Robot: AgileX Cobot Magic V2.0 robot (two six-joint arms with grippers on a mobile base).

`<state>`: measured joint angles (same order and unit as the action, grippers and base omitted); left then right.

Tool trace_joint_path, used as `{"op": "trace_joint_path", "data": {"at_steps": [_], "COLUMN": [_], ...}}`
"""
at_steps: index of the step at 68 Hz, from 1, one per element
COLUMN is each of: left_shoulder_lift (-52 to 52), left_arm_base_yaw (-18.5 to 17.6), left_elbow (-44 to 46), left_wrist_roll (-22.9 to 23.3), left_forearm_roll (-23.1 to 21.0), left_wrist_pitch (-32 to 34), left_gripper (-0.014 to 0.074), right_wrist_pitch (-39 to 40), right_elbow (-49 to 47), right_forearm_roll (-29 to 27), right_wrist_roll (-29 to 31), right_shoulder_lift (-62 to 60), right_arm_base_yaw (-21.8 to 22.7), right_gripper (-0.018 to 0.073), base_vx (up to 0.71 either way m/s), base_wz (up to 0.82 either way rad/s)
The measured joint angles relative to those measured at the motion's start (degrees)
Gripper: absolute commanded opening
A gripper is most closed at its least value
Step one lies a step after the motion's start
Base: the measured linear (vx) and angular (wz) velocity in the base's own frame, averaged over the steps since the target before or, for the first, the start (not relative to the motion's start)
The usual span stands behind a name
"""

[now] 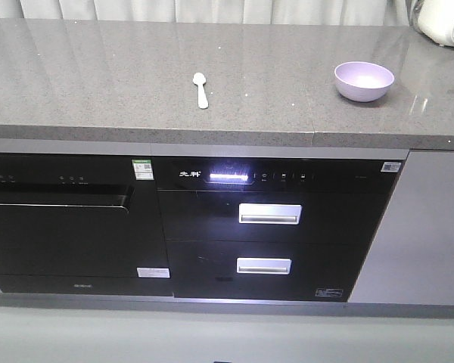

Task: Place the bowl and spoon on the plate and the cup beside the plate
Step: 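Drive closer to the counter, bringing the spoon and bowl into reach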

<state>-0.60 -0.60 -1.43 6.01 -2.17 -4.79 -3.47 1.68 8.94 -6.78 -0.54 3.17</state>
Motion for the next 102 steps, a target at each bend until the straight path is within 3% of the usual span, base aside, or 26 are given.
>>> {"op": "trace_joint_path", "data": {"at_steps": [102], "left_shoulder_lift": [0.0], "left_arm_base_yaw": [0.0], "left_elbow": [0.0], "left_wrist_roll": [0.0], "left_forearm_roll": [0.0], "left_wrist_pitch": [0.0], "left_gripper": [-0.0006], "right_wrist_pitch": [0.0], "right_elbow": [0.0], "right_forearm_roll": [0.0], "right_wrist_roll": [0.0], "right_shoulder_lift": [0.0], "right_arm_base_yaw": [0.0], "right_gripper": [-0.0005], "base_vx": [0.06], "base_wz": [0.0]}}
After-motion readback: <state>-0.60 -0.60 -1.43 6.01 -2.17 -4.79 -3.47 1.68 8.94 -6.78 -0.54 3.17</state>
